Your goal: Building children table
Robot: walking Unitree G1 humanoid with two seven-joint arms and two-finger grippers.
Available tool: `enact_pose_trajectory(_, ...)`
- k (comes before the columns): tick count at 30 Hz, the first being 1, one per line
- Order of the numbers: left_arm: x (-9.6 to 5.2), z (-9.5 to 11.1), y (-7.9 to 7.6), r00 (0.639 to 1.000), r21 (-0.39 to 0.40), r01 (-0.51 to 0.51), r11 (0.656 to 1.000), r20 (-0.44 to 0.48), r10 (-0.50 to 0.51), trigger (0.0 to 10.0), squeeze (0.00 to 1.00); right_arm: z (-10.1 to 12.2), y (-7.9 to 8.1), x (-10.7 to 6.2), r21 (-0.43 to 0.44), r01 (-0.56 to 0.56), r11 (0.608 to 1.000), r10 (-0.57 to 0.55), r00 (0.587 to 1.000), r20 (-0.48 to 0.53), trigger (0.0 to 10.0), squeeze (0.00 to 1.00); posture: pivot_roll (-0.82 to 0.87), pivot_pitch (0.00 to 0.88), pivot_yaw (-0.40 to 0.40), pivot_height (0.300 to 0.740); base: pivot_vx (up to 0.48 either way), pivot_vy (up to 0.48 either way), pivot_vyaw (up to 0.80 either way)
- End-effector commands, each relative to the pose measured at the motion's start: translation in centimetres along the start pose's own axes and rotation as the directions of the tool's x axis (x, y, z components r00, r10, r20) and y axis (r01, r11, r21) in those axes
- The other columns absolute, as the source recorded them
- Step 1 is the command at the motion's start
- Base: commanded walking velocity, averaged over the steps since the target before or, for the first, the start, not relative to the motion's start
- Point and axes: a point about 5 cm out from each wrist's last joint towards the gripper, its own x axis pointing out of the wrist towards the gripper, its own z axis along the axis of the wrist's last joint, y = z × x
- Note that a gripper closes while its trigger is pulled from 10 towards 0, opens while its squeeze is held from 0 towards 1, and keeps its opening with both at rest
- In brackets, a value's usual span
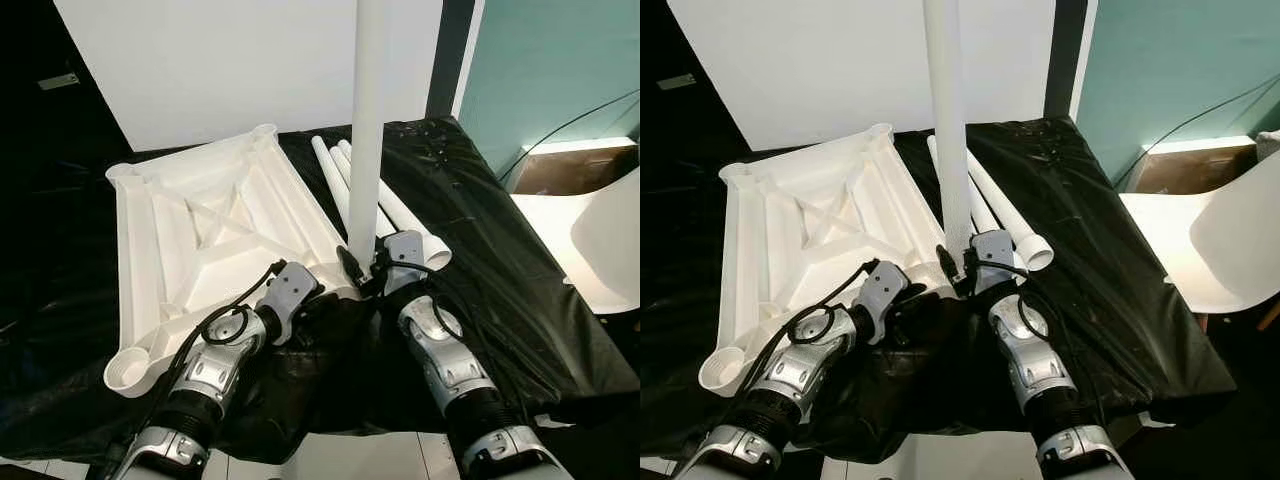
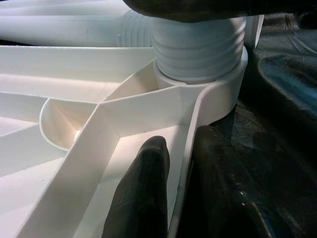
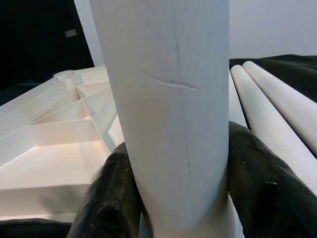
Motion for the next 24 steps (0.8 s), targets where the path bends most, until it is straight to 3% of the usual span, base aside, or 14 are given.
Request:
enact_pose_trajectory(1, 0.0, -2.3, -1.8, 0.991, -0.035, 0.091, 0.995, -0.099, -0.094, 10.0, 0.00, -0.2, -1.2, 0.2, -0.012, 0.061, 0.998, -0.062, 0.998, -0.035, 4.6, 0.00, -0.05, 0.000, 0.061, 0.740, 0.000, 0.000, 0.00)
enact_pose_trajectory(2, 0.0, -2.4, -1.8, 0.991, -0.036, 0.090, 0.995, -0.100, -0.093, 10.0, 0.00, -0.2, -1.0, 0.2, -0.008, 0.026, 1.000, -0.026, 0.999, -0.039, 10.0, 0.00, -0.05, 0.000, 0.060, 0.740, 0.000, 0.000, 0.00)
enact_pose_trajectory(3, 0.0, -2.4, -1.8, 0.991, -0.036, 0.090, 0.995, -0.100, -0.093, 10.0, 0.00, -0.2, -1.0, 0.2, -0.008, 0.026, 1.000, -0.026, 0.999, -0.039, 10.0, 0.00, -0.05, 0.000, 0.060, 0.740, 0.000, 0.000, 0.00)
enact_pose_trajectory(4, 0.0, -2.4, -1.9, 0.991, -0.036, 0.089, 0.995, -0.100, -0.092, 10.0, 0.00, 0.0, -0.9, 0.1, 0.010, -0.004, 1.000, 0.005, 0.999, -0.032, 10.0, 0.95, -0.05, 0.000, 0.060, 0.740, 0.000, 0.000, 0.00)
enact_pose_trajectory(5, 0.0, -2.4, -1.8, 0.991, -0.036, 0.088, 0.995, -0.099, -0.091, 10.0, 0.00, 0.2, -0.7, 0.0, 0.014, -0.042, 0.999, 0.042, 0.999, -0.012, 10.0, 1.00, -0.05, 0.000, 0.059, 0.740, 0.000, 0.000, 0.00)
enact_pose_trajectory(9, 0.1, -2.3, -1.7, 0.991, -0.036, 0.083, 0.996, -0.098, -0.087, 10.0, 0.00, 0.5, -0.9, -0.2, -0.004, -0.109, 0.994, 0.109, 0.994, 0.003, 10.0, 0.95, -0.05, 0.000, 0.058, 0.740, 0.000, 0.000, 0.00)
enact_pose_trajectory(10, 0.1, -2.3, -1.7, 0.991, -0.036, 0.083, 0.996, -0.098, -0.086, 10.0, 0.00, 0.5, -1.1, -0.2, -0.011, -0.132, 0.991, 0.132, 0.991, -0.001, 10.0, 0.60, -0.05, 0.000, 0.059, 0.740, 0.000, 0.000, 0.00)
enact_pose_trajectory(11, 0.1, -2.3, -1.7, 0.991, -0.036, 0.083, 0.996, -0.098, -0.086, 10.0, 0.00, 0.6, -1.3, -0.2, -0.017, -0.161, 0.987, 0.161, 0.987, -0.006, 10.0, 0.00, -0.05, 0.000, 0.060, 0.740, 0.000, 0.000, 0.00)
enact_pose_trajectory(16, 0.1, -2.3, -1.7, 0.991, -0.037, 0.085, 0.996, -0.099, -0.088, 10.0, 0.00, 0.7, -1.7, -0.1, -0.015, -0.278, 0.960, 0.278, 0.960, -0.032, 10.0, 0.00, -0.06, 0.000, 0.065, 0.740, 0.000, 0.000, 0.00)
enact_pose_trajectory(20, 0.1, -2.3, -1.6, 0.991, -0.034, 0.089, 0.995, -0.101, -0.092, 10.0, 0.00, 0.6, -2.2, -0.2, -0.024, -0.444, 0.896, 0.440, 0.893, -0.090, 10.0, 0.00, -0.06, 0.000, 0.067, 0.740, 0.000, 0.000, 0.00)
enact_pose_trajectory(21, 0.1, -2.2, -1.6, 0.991, -0.032, 0.089, 0.996, -0.100, -0.091, 10.0, 0.00, 0.7, -2.5, -0.2, -0.037, -0.492, 0.870, 0.486, 0.868, -0.105, 4.5, 0.00, -0.06, 0.000, 0.066, 0.740, 0.000, 0.000, 0.00)
enact_pose_trajectory(22, 0.1, -2.2, -1.5, 0.991, -0.031, 0.088, 0.996, -0.100, -0.090, 10.0, 0.00, 0.8, -2.7, -0.2, -0.045, -0.517, 0.855, 0.510, 0.853, -0.112, 4.5, 0.00, -0.06, 0.000, 0.066, 0.740, 0.000, 0.000, 0.00)
enact_pose_trajectory(23, 0.1, -2.1, -1.5, 0.991, -0.030, 0.086, 0.996, -0.099, -0.089, 10.0, 0.00, 0.9, -3.0, -0.2, -0.049, -0.534, 0.844, 0.526, 0.842, -0.123, 0.0, 0.00, -0.05, 0.000, 0.063, 0.740, 0.000, 0.000, 0.00)
enact_pose_trajectory(24, 0.1, -2.1, -1.5, 0.991, -0.030, 0.086, 0.996, -0.099, -0.089, 10.0, 0.00, 0.9, -3.0, -0.2, -0.049, -0.534, 0.844, 0.526, 0.842, -0.123, 0.0, 0.00, -0.05, 0.000, 0.063, 0.740, 0.000, 0.000, 0.00)
